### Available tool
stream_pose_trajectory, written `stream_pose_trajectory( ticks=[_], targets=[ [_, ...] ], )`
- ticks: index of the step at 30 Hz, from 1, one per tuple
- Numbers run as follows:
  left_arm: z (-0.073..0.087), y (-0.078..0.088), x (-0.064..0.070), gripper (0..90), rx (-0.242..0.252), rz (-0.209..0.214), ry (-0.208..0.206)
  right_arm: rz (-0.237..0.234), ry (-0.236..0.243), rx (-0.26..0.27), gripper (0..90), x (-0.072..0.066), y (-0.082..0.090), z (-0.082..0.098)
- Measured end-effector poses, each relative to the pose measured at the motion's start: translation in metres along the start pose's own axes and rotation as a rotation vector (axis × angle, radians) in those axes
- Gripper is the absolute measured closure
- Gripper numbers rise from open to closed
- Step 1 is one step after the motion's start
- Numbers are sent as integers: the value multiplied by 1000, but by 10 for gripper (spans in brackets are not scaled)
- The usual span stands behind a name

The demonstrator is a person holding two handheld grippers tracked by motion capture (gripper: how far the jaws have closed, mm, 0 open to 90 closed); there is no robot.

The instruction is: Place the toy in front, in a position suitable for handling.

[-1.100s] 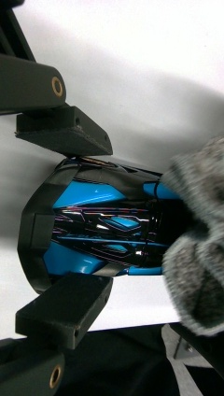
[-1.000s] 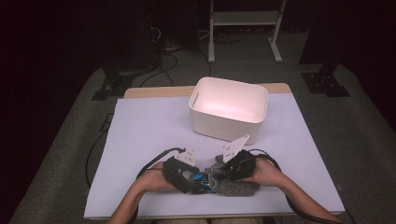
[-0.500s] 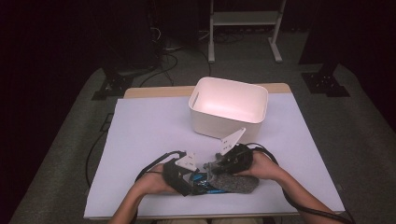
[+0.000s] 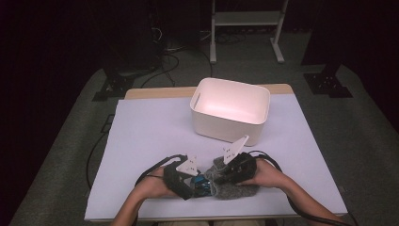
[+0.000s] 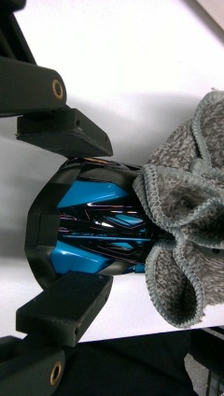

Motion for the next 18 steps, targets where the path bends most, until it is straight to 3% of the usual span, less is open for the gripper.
stream_pose_trajectory(
  ticks=[4, 6, 9, 12, 17, 18],
  targets=[
    [0, 1, 1, 325, -12, -21, -18, 0, 13, -18, 831, 1, 2, -1],
    [-1, 1, 3, 325, -1, -32, -13, 12, 2, -2, 830, 6, 7, -3],
    [-1, 2, 6, 330, -20, -63, -55, -3, -31, 33, 827, 17, 13, -6],
    [-2, 3, 7, 331, -27, -76, -71, -4, -39, 16, 826, 22, 11, -8],
    [0, 4, 10, 331, -21, -91, -86, -38, -68, 13, 824, 28, 3, -10],
    [0, 4, 10, 331, -22, -95, -95, -68, -80, 11, 820, 27, 0, -9]
  ],
)
Point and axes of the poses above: each handheld gripper's, and its own axes: y roughly backward along the jaws, z roughly out of its underside, x roughly to its right, the point moved 6 cm from there along -y, roughly forward along the jaws, and after that the axes turned 10 degrees about -x, right-handed, at the moved point
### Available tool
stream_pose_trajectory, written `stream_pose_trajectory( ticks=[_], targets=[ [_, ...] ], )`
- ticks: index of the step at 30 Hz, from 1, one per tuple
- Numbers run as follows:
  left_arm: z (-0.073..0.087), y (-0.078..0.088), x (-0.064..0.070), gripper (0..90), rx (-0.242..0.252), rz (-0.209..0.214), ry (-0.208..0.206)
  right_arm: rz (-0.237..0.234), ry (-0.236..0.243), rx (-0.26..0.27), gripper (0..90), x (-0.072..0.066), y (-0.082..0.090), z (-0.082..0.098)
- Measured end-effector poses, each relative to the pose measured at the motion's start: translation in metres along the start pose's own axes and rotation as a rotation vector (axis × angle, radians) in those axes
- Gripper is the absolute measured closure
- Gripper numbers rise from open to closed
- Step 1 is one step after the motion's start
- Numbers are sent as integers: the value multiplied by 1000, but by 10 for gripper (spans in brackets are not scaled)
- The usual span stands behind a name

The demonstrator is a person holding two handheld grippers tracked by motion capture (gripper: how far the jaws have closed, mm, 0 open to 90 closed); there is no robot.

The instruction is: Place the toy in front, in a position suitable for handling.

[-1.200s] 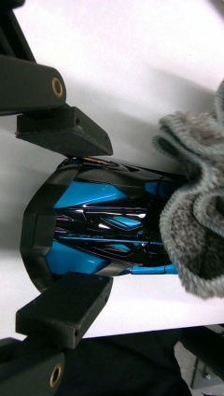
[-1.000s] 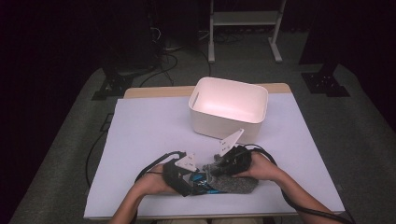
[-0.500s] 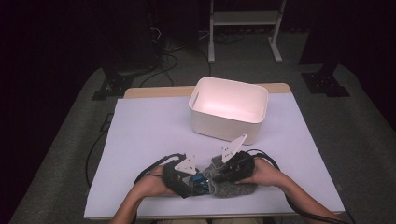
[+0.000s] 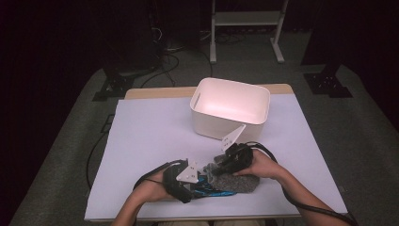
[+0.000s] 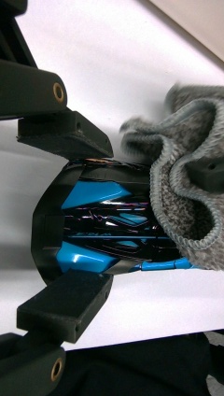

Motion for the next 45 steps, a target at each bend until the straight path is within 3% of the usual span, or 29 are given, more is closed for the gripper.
stream_pose_trajectory(
  ticks=[4, 9, 11, 14, 17, 22, 23, 27, 32, 34, 38, 40, 42, 45],
  targets=[
    [-1, 0, 1, 331, -8, -11, -18, -26, -25, -5, 820, 1, 0, 0],
    [0, 0, 0, 331, 1, -3, 0, -18, -11, -43, 811, 1, 0, -2],
    [1, 0, 0, 332, 5, -1, 4, 3, 19, -50, 811, 1, 2, -3],
    [1, 0, 0, 332, 3, -3, 1, -12, -1, -52, 791, 3, 5, -1],
    [0, 0, 1, 332, 0, -3, 1, -12, -39, -80, 571, 9, 7, 7],
    [0, 0, 1, 332, 4, -3, 4, -38, -60, -82, 468, 12, 5, 10],
    [0, 0, 1, 332, -2, -6, -3, -77, -65, -92, 410, 13, 1, 12],
    [0, 0, 1, 331, -2, -7, -3, -119, -83, -103, 409, 11, -5, 15],
    [1, 0, -1, 332, 3, 5, -2, -128, -87, -90, 450, 9, -4, 16],
    [1, 1, -3, 330, 19, 28, 26, -111, -71, -86, 456, 6, -4, 16],
    [7, 1, -12, 289, 34, 95, 130, -80, -33, -77, 461, 0, -2, 16],
    [10, 0, -19, 269, 74, 155, 226, -40, 2, -71, 464, -6, -1, 17],
    [10, 0, -20, 270, 85, 179, 247, -18, 24, -59, 467, -10, 0, 17],
    [10, -5, -20, 270, 86, 267, 296, 12, 46, -44, 469, -15, 0, 18]
  ],
)
Point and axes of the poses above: each handheld gripper's, and its own axes: y roughly backward along the jaws, z roughly out of its underside, x roughly to its right, the point moved 6 cm from there along -y, roughly forward along the jaws, and after that the axes turned 10 degrees about -x, right-handed, at the moved point
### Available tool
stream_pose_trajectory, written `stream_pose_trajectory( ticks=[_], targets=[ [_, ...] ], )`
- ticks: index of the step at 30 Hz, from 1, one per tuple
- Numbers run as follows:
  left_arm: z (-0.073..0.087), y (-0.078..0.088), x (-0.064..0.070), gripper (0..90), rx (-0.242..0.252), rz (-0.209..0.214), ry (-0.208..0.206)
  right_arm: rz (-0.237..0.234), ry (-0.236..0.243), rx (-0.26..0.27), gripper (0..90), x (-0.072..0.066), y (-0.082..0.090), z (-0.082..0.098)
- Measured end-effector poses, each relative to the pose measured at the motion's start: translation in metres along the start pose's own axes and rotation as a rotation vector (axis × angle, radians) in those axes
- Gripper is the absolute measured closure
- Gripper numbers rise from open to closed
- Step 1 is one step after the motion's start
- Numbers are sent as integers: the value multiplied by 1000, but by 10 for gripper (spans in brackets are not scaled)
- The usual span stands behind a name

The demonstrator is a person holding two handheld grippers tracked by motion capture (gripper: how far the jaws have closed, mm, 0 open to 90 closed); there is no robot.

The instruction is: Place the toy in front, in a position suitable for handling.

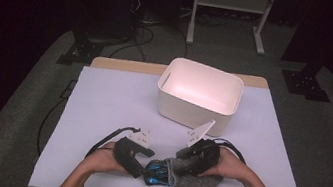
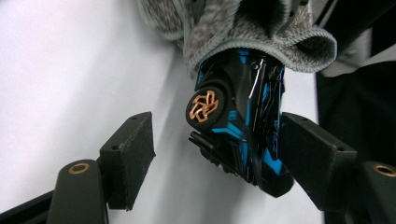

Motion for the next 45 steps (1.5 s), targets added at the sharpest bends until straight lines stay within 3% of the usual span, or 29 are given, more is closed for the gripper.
stream_pose_trajectory(
  ticks=[3, 5, 6, 9, 14, 15, 18, 23, 26, 28, 30, 32, 33, 34, 35, 36, 37, 40, 41, 45],
  targets=[
    [1, -8, 1, 278, -31, 54, 17, 35, 21, 9, 470, -5, 1, 1],
    [0, -10, 3, 335, -28, 101, 17, 60, 40, 14, 471, -9, 1, 1],
    [-1, -11, 5, 443, -23, 113, 7, 80, 56, 20, 467, -11, 2, 1],
    [-3, -10, 8, 477, -30, 113, -33, 104, 66, 26, 461, -14, 2, 2],
    [-7, -7, 10, 485, -53, 40, -136, 140, 83, 50, 498, -18, 5, 3],
    [-8, -7, 11, 482, -59, 20, -162, 150, 89, 65, 541, -19, 8, 3],
    [-9, -5, 11, 482, -72, -71, -245, 151, 88, 81, 591, -20, 12, 2],
    [-11, 1, 7, 483, -89, -194, -307, 212, 103, 77, 618, -16, 16, -4],
    [-8, 6, 2, 487, -72, -257, -340, 254, 108, 75, 630, -10, 16, -12],
    [-6, 6, 0, 486, -58, -266, -344, 253, 109, 74, 630, -8, 15, -13],
    [0, 3, -2, 488, -48, -251, -321, 253, 117, 63, 631, -7, 13, -17],
    [5, 2, 0, 460, -3, -193, -261, 246, 131, 49, 631, -9, 11, -19],
    [6, 4, 0, 434, 27, -187, -242, 245, 133, 45, 631, -10, 11, -19],
    [6, 4, 0, 401, 27, -187, -242, 245, 133, 45, 631, -10, 11, -19],
    [8, 5, -2, 401, 32, -178, -199, 239, 131, 45, 630, -11, 11, -18],
    [9, 5, -3, 335, 24, -162, -162, 231, 131, 43, 628, -13, 10, -18],
    [10, 6, -4, 322, 26, -156, -144, 226, 135, 42, 626, -14, 10, -18],
    [10, 7, -2, 388, 74, -121, -140, 233, 139, 35, 620, -18, 11, -17],
    [10, 7, -1, 486, 76, -114, -158, 237, 141, 36, 610, -19, 11, -17],
    [10, 6, -1, 516, 75, -110, -146, 237, 132, 53, 582, -20, 13, -17]
  ],
)
Point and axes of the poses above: each handheld gripper's, and its own axes: y roughly backward along the jaws, z roughly out of its underside, x roughly to its right, the point moved 6 cm from there along -y, roughly forward along the jaws, and after that the axes turned 10 degrees about -x, right-handed, at the moved point
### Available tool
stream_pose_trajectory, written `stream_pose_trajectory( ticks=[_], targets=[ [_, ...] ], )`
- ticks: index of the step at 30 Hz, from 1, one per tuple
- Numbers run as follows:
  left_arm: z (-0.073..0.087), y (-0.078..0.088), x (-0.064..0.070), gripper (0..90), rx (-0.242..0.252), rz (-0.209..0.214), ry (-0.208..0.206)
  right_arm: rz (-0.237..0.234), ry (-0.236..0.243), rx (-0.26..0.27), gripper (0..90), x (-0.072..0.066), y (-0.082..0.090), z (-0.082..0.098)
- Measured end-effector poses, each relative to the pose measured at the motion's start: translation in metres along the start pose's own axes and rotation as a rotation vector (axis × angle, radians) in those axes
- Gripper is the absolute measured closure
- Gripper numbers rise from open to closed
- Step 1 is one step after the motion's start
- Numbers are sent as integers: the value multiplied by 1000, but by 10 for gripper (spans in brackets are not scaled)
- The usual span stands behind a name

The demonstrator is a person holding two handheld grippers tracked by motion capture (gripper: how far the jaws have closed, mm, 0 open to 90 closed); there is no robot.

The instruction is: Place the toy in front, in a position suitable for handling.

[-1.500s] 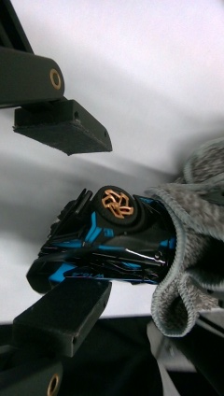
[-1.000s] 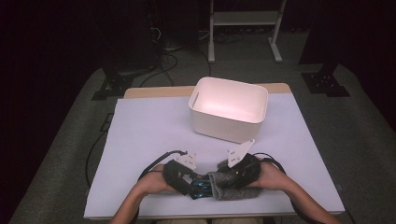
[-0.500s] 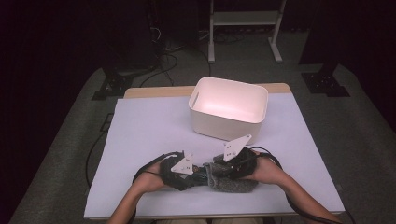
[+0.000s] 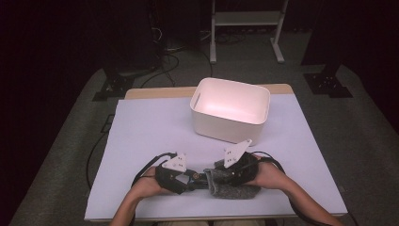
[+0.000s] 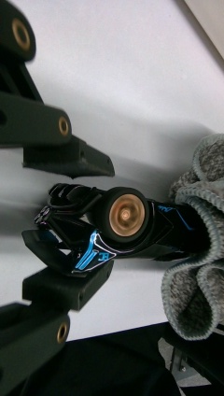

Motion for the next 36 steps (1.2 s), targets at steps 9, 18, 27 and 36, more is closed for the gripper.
stream_pose_trajectory(
  ticks=[9, 18, 27, 36],
  targets=[
    [-3, 2, 2, 562, 18, 17, 3, 31, 17, 35, 770, 0, 7, -3],
    [-2, 2, 1, 571, 28, 17, 2, 19, 87, 6, 797, -6, -8, -35],
    [0, 1, 1, 572, 44, 21, 7, -10, 117, -29, 803, -7, -21, -44],
    [-1, 1, 1, 572, 37, 18, -1, 1, 43, -33, 803, -2, -1, -14]
  ],
)
Point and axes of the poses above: each handheld gripper's, and its own axes: y roughly backward along the jaws, z roughly out of its underside, x roughly to its right, the point moved 6 cm from there along -y, roughly forward along the jaws, and after that the axes turned 10 degrees about -x, right-handed, at the moved point
